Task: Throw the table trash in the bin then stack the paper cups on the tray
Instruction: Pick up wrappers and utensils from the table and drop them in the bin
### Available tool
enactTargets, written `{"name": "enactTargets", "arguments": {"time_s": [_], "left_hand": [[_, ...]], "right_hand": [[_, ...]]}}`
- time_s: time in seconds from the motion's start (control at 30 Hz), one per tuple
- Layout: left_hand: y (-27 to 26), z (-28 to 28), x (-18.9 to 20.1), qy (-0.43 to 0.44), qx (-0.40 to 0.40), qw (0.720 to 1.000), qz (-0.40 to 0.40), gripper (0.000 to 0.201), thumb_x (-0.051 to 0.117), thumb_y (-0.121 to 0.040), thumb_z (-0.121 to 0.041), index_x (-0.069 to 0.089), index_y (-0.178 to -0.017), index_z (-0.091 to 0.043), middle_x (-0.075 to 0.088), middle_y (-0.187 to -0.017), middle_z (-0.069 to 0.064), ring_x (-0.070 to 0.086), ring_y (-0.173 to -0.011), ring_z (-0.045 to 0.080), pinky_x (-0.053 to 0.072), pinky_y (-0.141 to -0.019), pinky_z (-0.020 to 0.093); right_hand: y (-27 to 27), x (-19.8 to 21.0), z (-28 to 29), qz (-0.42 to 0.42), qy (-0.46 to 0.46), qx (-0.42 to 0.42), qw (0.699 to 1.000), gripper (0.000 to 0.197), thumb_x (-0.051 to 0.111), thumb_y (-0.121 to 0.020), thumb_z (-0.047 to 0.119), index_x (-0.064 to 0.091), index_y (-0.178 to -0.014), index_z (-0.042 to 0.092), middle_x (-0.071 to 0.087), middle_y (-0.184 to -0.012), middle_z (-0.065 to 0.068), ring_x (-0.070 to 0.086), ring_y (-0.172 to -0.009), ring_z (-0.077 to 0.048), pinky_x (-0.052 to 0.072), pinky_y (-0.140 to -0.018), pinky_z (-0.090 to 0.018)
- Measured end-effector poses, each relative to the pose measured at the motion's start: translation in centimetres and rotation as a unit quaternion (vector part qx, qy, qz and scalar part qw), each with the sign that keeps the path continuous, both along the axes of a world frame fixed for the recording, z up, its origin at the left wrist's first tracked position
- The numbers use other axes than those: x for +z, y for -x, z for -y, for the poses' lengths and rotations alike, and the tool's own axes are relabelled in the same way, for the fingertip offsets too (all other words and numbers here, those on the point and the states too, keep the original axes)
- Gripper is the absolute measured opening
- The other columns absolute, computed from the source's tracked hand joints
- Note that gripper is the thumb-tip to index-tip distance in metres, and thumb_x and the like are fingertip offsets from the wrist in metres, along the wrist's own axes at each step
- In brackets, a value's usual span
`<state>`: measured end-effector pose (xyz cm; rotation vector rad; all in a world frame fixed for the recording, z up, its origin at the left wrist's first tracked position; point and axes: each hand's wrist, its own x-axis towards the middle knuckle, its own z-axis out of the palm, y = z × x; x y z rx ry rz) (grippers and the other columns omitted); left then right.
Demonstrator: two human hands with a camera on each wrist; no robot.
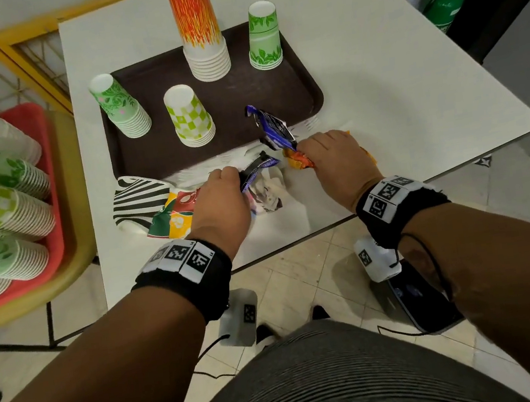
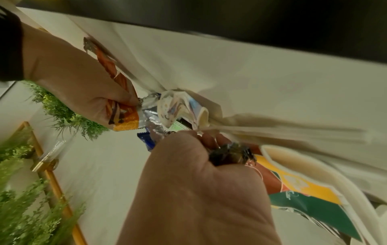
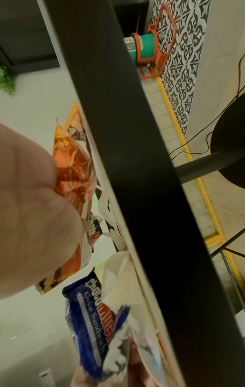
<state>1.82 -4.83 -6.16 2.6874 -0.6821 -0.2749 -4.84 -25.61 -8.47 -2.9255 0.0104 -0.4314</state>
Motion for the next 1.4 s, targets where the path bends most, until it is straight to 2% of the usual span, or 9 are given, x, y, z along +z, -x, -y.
{"name": "enactTargets", "arguments": {"time_s": [0.2, 0.33, 0.47, 0.57, 0.8, 0.9, 1.07, 1.2, 1.4], "left_hand": [[-0.2, 0.0, 0.9, 0.068, 0.047, 0.997, -0.004, 0.020, 0.051, -0.095, -0.009, 0.056, -0.112, -0.001, 0.057, -0.114, 0.022, 0.055, -0.102, 0.040, 0.039, -0.080, 0.039], [0.3, 0.5, 1.6, 0.124, 0.039, 0.991, 0.011, 0.023, 0.057, -0.096, -0.029, 0.054, -0.105, -0.007, 0.051, -0.098, 0.009, 0.055, -0.088, 0.031, 0.036, -0.071, 0.032], [1.0, 2.0, 1.5, 0.028, -0.028, 0.999, 0.022, 0.050, 0.070, -0.083, -0.049, 0.053, -0.115, -0.015, 0.052, -0.108, 0.006, 0.058, -0.088, 0.028, 0.041, -0.067, 0.032], [1.3, 3.0, 1.0, -0.052, -0.059, 0.997, 0.012, 0.071, 0.073, -0.076, -0.060, 0.047, -0.126, -0.018, 0.052, -0.117, 0.005, 0.062, -0.095, 0.030, 0.042, -0.066, 0.034], [1.3, 3.9, 0.3, -0.081, -0.078, 0.994, 0.005, 0.058, 0.070, -0.083, -0.031, 0.041, -0.131, -0.018, 0.053, -0.120, 0.010, 0.061, -0.101, 0.034, 0.039, -0.067, 0.035], [1.1, 4.0, 0.7, -0.072, -0.079, 0.994, 0.005, 0.052, 0.067, -0.083, -0.031, 0.043, -0.127, -0.018, 0.055, -0.116, 0.010, 0.060, -0.099, 0.033, 0.037, -0.067, 0.034], [1.0, 4.1, 1.8, 0.017, -0.051, 0.999, -0.010, 0.047, 0.068, -0.078, -0.041, 0.045, -0.114, -0.021, 0.060, -0.104, 0.005, 0.061, -0.090, 0.030, 0.047, -0.069, 0.036], [0.8, 3.9, 2.9, 0.125, -0.023, 0.991, -0.048, 0.046, 0.073, -0.077, -0.039, 0.046, -0.110, -0.021, 0.061, -0.097, 0.000, 0.059, -0.085, 0.024, 0.049, -0.073, 0.033], [0.4, 6.0, 4.4, 0.259, 0.002, 0.960, -0.105, 0.037, 0.070, -0.082, -0.031, 0.052, -0.113, -0.021, 0.058, -0.079, -0.010, 0.054, -0.064, 0.009, 0.047, -0.065, 0.029]], "right_hand": [[0.0, 0.7, 0.0, 0.032, -0.053, -0.018, 0.998, 0.031, 0.045, -0.086, 0.009, 0.065, -0.109, 0.006, 0.066, -0.095, -0.015, 0.060, -0.081, -0.035, 0.051, -0.075, -0.044], [0.5, 1.0, -0.4, 0.050, -0.105, -0.038, 0.992, 0.041, 0.033, -0.087, 0.019, 0.064, -0.111, 0.003, 0.065, -0.100, -0.017, 0.058, -0.086, -0.036, 0.051, -0.078, -0.047], [0.9, 1.3, -1.0, 0.064, -0.146, -0.062, 0.985, 0.041, 0.036, -0.088, 0.020, 0.063, -0.111, 0.000, 0.064, -0.099, -0.020, 0.057, -0.086, -0.037, 0.049, -0.078, -0.044], [1.0, 1.0, -0.8, 0.067, -0.158, -0.094, 0.981, 0.029, 0.048, -0.088, 0.006, 0.062, -0.113, 0.000, 0.063, -0.102, -0.020, 0.056, -0.089, -0.037, 0.046, -0.081, -0.042], [1.5, 0.6, -0.5, 0.062, -0.169, -0.118, 0.977, 0.033, 0.056, -0.086, -0.005, 0.061, -0.118, 0.002, 0.062, -0.108, -0.018, 0.056, -0.097, -0.035, 0.046, -0.088, -0.041], [1.7, 0.8, -0.5, 0.067, -0.178, -0.130, 0.973, 0.033, 0.056, -0.087, -0.005, 0.060, -0.120, 0.001, 0.062, -0.110, -0.019, 0.056, -0.100, -0.035, 0.046, -0.090, -0.040], [1.9, 1.0, -0.3, 0.084, -0.194, -0.132, 0.968, 0.030, 0.054, -0.088, -0.002, 0.060, -0.118, -0.001, 0.062, -0.108, -0.020, 0.057, -0.097, -0.036, 0.047, -0.087, -0.042], [1.8, 1.2, -0.4, 0.091, -0.244, -0.148, 0.954, 0.037, 0.041, -0.092, 0.021, 0.060, -0.116, 0.001, 0.062, -0.108, -0.018, 0.056, -0.098, -0.033, 0.046, -0.088, -0.039], [1.9, 1.7, -0.7, 0.141, -0.341, -0.207, 0.906, 0.017, 0.050, -0.098, 0.016, 0.058, -0.112, 0.010, 0.063, -0.101, -0.010, 0.059, -0.088, -0.026, 0.049, -0.079, -0.038]]}}
